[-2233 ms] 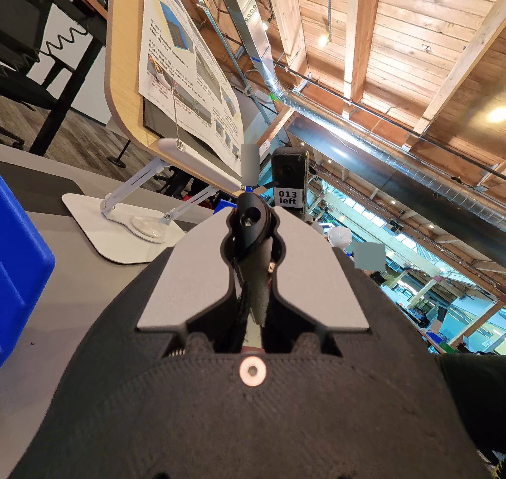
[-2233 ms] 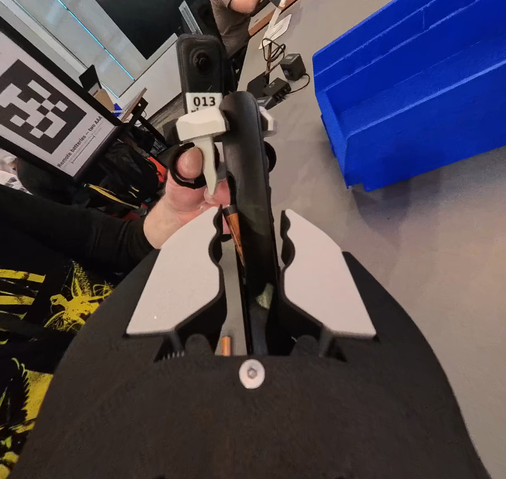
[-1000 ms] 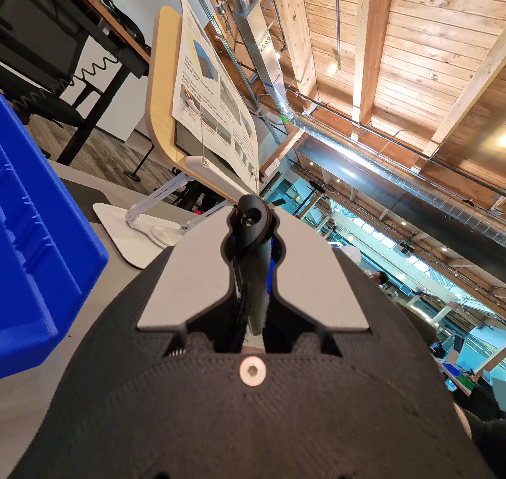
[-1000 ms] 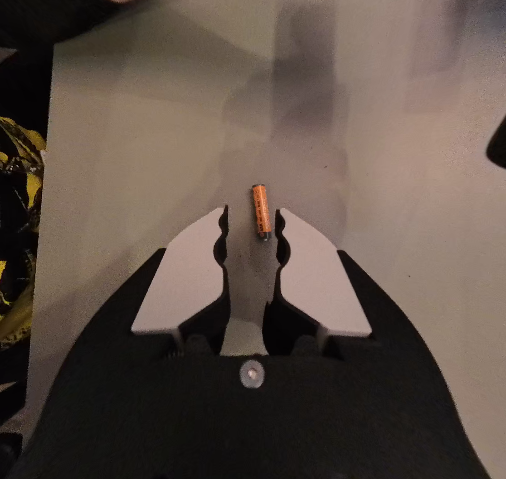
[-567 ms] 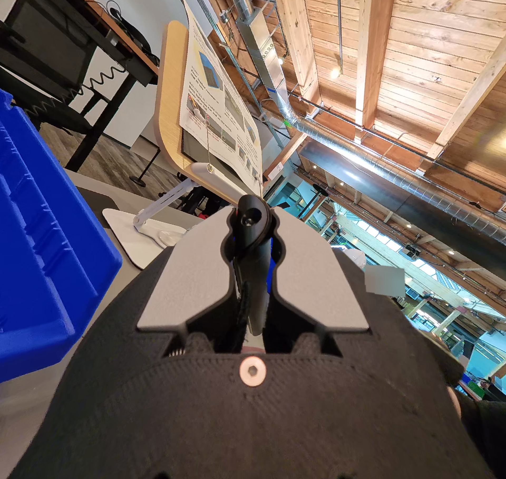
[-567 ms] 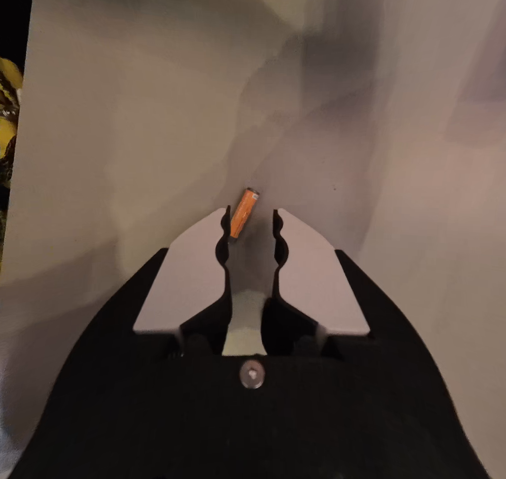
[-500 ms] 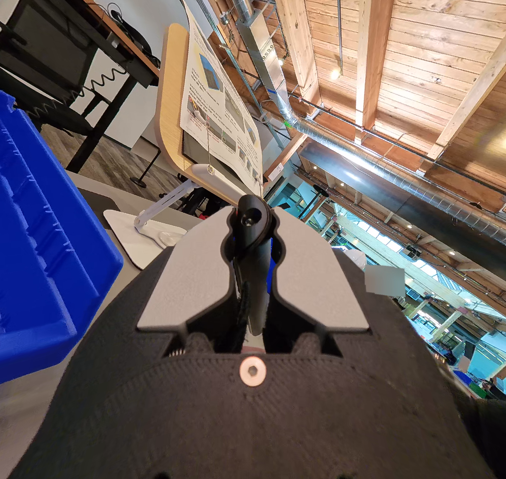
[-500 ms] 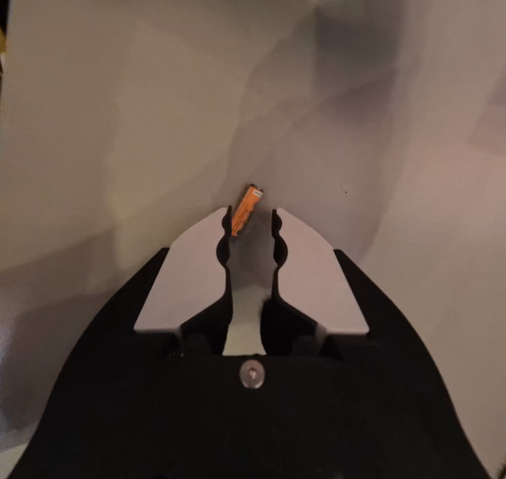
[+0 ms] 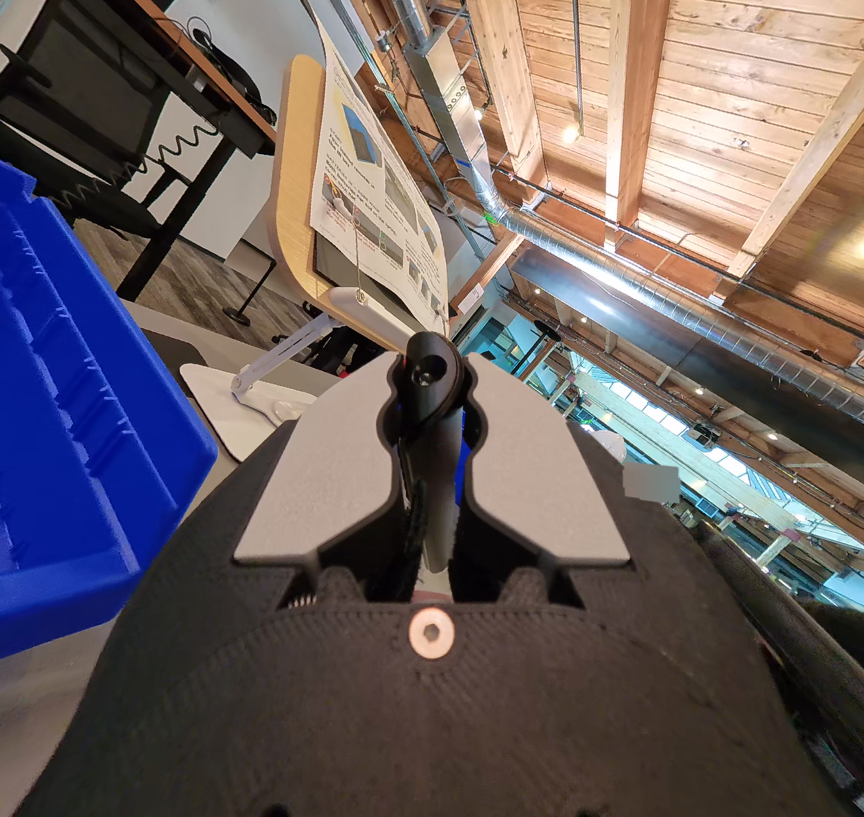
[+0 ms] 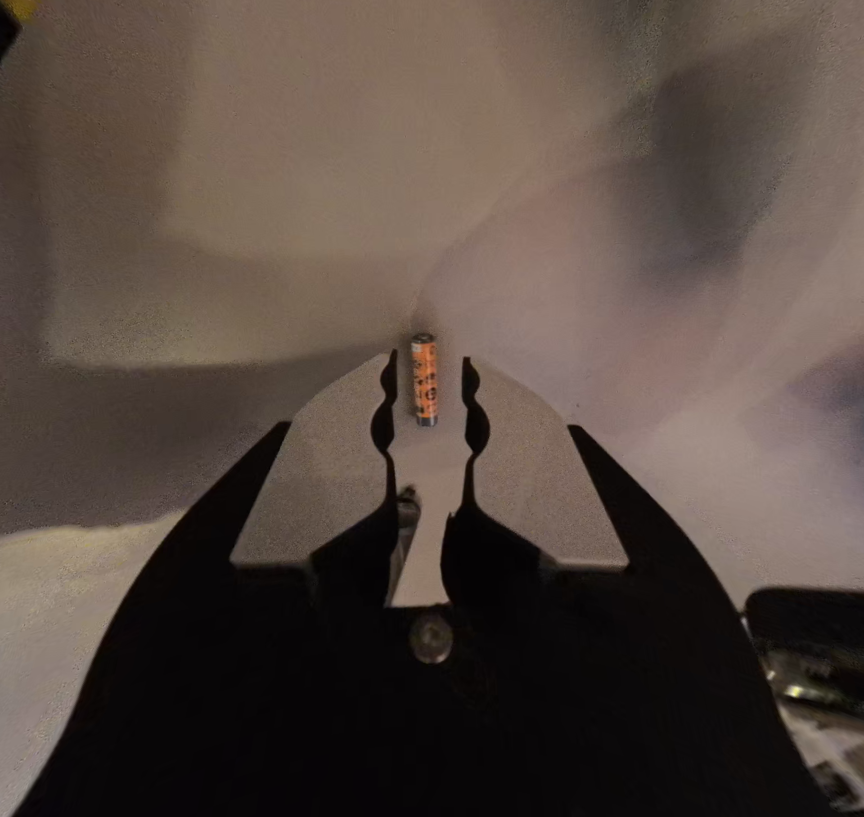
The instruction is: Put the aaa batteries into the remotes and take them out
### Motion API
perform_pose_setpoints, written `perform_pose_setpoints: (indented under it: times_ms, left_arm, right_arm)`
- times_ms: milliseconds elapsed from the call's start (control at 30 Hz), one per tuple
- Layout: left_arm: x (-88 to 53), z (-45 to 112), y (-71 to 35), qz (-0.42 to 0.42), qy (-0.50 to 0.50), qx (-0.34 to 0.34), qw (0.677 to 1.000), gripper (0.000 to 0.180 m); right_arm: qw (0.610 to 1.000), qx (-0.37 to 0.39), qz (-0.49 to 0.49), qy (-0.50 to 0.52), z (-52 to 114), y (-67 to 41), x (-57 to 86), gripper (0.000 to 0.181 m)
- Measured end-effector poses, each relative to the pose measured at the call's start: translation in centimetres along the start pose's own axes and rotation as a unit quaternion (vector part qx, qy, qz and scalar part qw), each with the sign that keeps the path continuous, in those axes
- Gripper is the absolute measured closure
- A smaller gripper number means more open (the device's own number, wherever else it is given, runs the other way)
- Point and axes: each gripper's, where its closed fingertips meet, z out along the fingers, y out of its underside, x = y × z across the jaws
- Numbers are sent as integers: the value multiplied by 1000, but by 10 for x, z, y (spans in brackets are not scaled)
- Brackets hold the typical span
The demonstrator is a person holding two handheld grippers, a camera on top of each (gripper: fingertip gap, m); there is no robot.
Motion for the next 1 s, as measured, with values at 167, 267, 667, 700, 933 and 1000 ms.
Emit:
perform_pose_setpoints:
  times_ms: [167,267,667,700,933,1000]
  left_arm:
    - [-2,-3,-5,-6,-1,10,1000,158]
    - [-4,-3,-3,-16,-1,9,1000,157]
    - [2,1,1,-27,12,7,1000,158]
    - [2,1,0,-27,13,8,1000,158]
    - [2,-2,-5,-32,15,17,999,158]
    - [2,-1,-4,-33,16,16,999,158]
  right_arm:
    - [875,131,463,56,-22,20,13,143]
    - [814,169,544,115,-24,20,-2,138]
    - [721,196,645,161,13,12,2,114]
    - [717,202,646,166,13,12,7,114]
    - [729,166,629,211,18,21,19,137]
    - [751,159,610,199,19,22,18,137]
